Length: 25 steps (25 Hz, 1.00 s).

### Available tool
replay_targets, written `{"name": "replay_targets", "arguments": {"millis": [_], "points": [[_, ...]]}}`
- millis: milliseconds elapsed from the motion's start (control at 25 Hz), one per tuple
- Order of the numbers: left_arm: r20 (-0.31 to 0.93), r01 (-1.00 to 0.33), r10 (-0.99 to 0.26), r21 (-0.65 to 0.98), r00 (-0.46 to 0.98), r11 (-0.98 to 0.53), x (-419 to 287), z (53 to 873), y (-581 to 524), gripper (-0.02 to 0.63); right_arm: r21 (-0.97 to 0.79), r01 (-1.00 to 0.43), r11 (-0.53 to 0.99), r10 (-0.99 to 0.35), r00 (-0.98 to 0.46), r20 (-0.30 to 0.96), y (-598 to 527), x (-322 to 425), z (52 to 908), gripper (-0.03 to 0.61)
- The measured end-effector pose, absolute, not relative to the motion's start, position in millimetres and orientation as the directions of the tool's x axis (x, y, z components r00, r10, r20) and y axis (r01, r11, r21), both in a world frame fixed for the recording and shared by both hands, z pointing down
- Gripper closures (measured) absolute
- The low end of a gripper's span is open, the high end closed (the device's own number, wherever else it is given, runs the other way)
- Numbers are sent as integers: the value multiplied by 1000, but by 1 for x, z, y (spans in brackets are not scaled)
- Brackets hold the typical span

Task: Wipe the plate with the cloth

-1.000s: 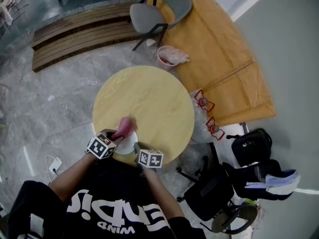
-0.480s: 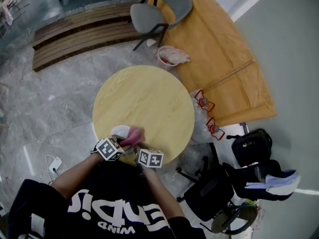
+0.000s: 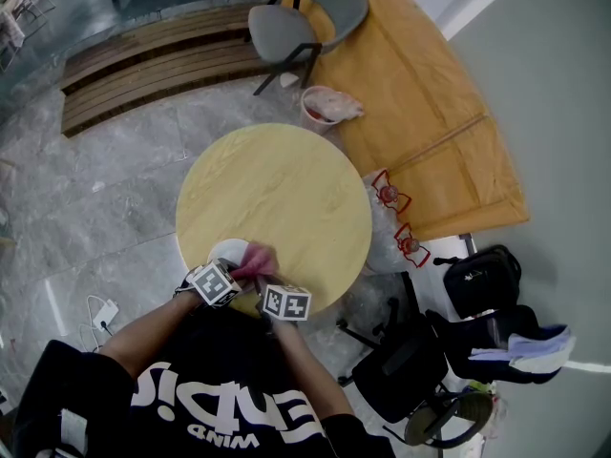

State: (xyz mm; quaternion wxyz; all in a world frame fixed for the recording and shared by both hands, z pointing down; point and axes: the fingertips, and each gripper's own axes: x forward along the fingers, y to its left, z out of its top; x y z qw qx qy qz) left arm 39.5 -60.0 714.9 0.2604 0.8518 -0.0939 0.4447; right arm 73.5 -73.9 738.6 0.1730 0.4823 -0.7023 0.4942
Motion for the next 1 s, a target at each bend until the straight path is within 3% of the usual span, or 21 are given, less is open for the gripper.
{"name": "replay_targets", "arguments": {"millis": [320, 1000], "points": [[807, -373, 41, 317, 589, -872, 40, 718, -61, 562, -521, -851, 66, -496, -481, 723, -74, 72, 739, 506], [819, -463, 2, 326, 573, -824, 19, 715, -71, 561, -519, -851, 87, -494, -489, 719, -73, 72, 738, 506]]}}
